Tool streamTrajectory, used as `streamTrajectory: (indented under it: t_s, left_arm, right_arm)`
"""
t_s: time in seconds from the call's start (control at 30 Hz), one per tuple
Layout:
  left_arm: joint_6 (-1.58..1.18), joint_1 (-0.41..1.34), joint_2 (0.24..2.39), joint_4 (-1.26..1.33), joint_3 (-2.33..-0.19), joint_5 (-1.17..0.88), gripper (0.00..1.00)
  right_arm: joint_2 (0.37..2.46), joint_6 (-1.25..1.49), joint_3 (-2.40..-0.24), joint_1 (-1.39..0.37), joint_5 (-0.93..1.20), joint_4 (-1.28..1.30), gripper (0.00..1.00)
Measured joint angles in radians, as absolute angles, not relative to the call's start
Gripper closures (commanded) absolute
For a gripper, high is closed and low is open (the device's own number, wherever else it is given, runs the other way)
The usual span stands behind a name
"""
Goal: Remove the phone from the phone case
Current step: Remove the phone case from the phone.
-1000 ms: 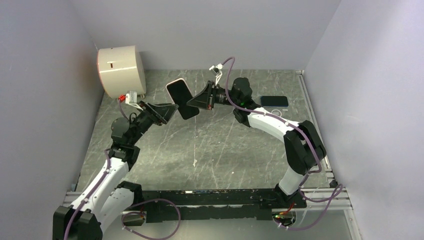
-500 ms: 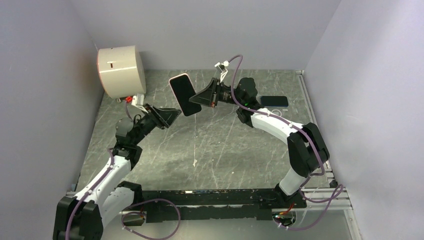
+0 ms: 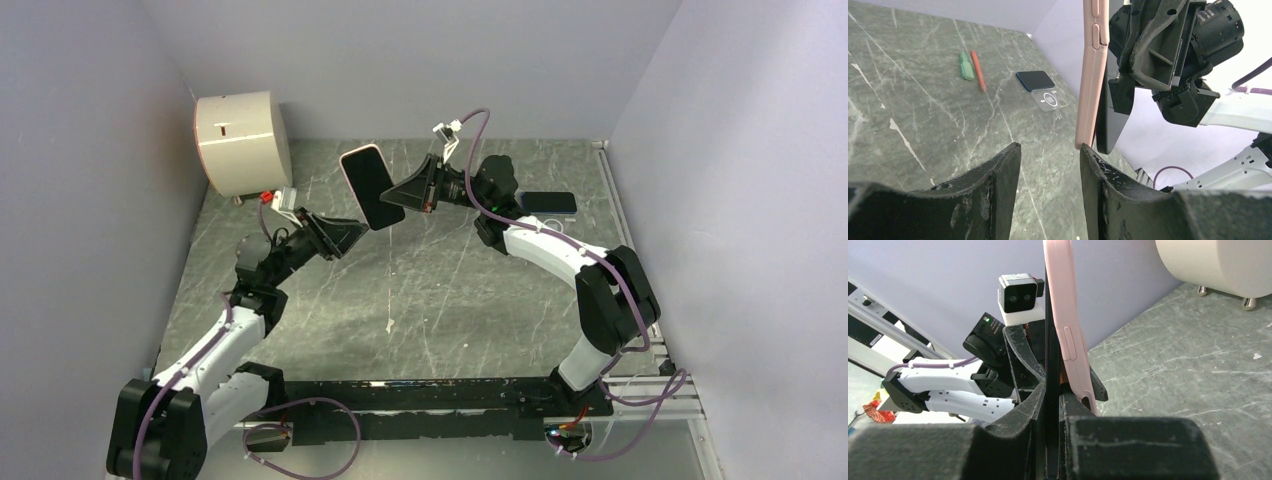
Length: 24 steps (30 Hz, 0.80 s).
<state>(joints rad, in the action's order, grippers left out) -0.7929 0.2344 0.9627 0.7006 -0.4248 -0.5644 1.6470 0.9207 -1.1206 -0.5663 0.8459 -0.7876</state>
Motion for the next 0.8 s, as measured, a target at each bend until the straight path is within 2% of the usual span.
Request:
streamTrajectory:
  t_s: [0.8]
  left_arm:
    - [-0.787, 0.274, 1.008, 0.759, -0.425, -0.609, 0.49]
  right_arm:
    - [1.647, 0.935, -1.118, -0.565, 0.846, -0.809, 1.00]
